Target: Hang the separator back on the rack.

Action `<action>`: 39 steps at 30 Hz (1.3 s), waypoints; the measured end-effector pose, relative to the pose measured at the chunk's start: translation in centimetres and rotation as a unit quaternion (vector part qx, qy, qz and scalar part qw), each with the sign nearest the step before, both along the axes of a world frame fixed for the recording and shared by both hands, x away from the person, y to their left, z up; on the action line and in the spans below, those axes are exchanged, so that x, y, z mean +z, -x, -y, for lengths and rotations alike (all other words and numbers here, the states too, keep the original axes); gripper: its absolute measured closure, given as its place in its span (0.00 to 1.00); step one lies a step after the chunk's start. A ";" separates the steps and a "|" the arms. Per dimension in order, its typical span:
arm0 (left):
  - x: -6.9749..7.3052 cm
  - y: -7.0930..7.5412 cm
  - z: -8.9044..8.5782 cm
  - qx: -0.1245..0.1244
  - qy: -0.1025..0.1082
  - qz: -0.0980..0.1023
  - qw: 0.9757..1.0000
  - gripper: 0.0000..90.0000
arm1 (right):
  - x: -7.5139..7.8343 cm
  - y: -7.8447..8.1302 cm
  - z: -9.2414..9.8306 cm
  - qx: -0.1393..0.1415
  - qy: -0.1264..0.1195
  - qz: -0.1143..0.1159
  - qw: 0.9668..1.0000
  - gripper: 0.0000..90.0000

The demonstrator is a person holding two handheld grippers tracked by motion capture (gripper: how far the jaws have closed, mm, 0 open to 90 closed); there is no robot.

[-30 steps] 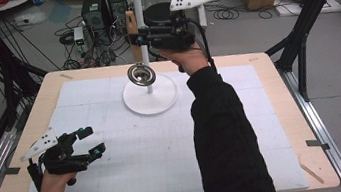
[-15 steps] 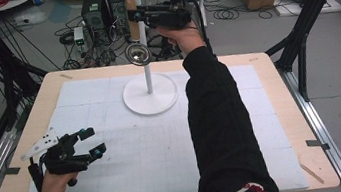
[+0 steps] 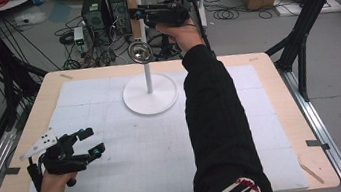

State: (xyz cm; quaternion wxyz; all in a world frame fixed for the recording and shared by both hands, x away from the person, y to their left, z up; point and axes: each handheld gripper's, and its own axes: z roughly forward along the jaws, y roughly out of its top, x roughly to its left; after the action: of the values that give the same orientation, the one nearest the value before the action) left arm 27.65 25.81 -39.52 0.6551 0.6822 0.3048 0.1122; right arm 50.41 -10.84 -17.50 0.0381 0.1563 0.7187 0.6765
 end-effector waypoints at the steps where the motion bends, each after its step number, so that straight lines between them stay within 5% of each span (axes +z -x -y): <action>1: 0.0 0.0 0.0 0.001 0.000 0.000 1.000 0.20 | -0.1 0.0 -0.1 -0.002 0.003 -0.002 1.000 0.80; 5: 0.0 0.0 -0.1 0.002 0.001 0.000 1.000 0.20 | -0.4 0.5 0.0 -0.013 -0.002 0.000 1.000 0.79; 8: 0.0 0.0 -0.1 0.003 0.003 0.000 1.000 0.20 | -0.6 1.4 -0.2 -0.032 0.003 0.003 0.999 0.57; 14: -0.1 0.0 -0.3 0.009 0.003 -0.004 1.000 0.20 | -1.4 3.6 0.6 -0.070 0.016 0.015 0.997 0.37; 24: -0.3 -0.1 -0.4 0.015 0.005 -0.003 1.000 0.20 | -4.3 9.0 4.4 -0.107 0.037 0.040 0.993 0.27; 31: -0.2 -0.1 -0.5 0.037 0.018 0.018 0.999 0.16 | -8.7 14.4 8.4 -0.179 0.063 0.034 0.981 0.19; 35: -0.2 0.0 -0.4 0.044 0.016 0.027 0.999 0.16 | -11.3 17.7 10.7 -0.215 0.089 0.042 0.972 0.18; 39: -0.1 0.0 -0.3 0.047 0.024 0.028 0.998 0.16 | -14.0 21.0 13.0 -0.243 0.085 0.031 0.966 0.18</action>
State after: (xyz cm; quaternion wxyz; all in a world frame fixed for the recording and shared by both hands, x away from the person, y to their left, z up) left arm 27.63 26.16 -39.64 0.6738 0.6475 0.3208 0.1545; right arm 29.44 -23.88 -31.53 0.2366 0.3011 0.7128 0.5875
